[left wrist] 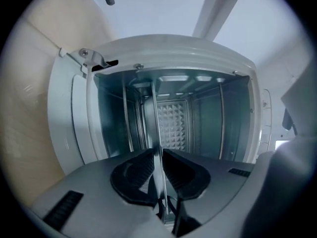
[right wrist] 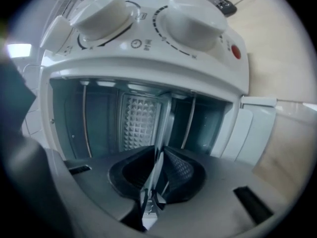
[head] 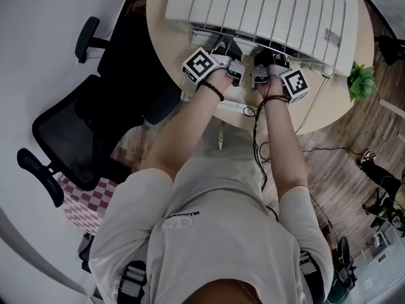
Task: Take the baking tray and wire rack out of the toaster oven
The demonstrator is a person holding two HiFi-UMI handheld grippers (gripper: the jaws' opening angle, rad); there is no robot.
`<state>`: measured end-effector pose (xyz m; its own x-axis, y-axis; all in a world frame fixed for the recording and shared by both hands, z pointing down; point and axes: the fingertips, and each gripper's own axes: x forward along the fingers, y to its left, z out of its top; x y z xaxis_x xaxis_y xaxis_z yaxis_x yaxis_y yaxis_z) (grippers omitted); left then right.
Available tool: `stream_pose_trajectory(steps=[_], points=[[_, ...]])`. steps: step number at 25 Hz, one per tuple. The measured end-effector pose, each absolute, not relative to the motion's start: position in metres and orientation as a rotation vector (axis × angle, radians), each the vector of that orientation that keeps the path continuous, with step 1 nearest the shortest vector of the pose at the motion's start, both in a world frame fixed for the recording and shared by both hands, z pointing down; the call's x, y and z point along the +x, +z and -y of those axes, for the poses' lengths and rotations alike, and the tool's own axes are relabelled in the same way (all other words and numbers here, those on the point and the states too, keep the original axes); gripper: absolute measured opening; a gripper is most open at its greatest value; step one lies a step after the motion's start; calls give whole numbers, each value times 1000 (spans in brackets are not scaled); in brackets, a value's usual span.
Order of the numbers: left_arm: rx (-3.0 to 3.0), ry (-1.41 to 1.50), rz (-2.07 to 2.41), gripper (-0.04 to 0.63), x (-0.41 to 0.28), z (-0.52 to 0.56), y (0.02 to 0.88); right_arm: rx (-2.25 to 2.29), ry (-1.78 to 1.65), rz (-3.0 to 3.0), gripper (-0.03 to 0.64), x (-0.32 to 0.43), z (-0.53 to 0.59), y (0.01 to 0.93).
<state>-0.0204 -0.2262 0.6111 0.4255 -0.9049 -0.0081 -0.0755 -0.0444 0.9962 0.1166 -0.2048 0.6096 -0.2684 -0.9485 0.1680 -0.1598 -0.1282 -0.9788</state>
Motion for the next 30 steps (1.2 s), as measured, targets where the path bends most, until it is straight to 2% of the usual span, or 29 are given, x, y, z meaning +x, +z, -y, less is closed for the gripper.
stream_pose_trajectory(steps=[1,7,11,30], points=[[1460,-864,919,58,-21,227,611,-1287,-1468,-1453,54,117,205,611],[1448,-907,895,58,-21,227,612,-1264,-1461,-1437,49,118,206,613],[1455,-925,872,14,-20,226,610,-1233,-1456,-1414,40,118,206,613],[1395,-974,868,6,-28,154,598,-1169,-1546,-1405,29,106,137,603]])
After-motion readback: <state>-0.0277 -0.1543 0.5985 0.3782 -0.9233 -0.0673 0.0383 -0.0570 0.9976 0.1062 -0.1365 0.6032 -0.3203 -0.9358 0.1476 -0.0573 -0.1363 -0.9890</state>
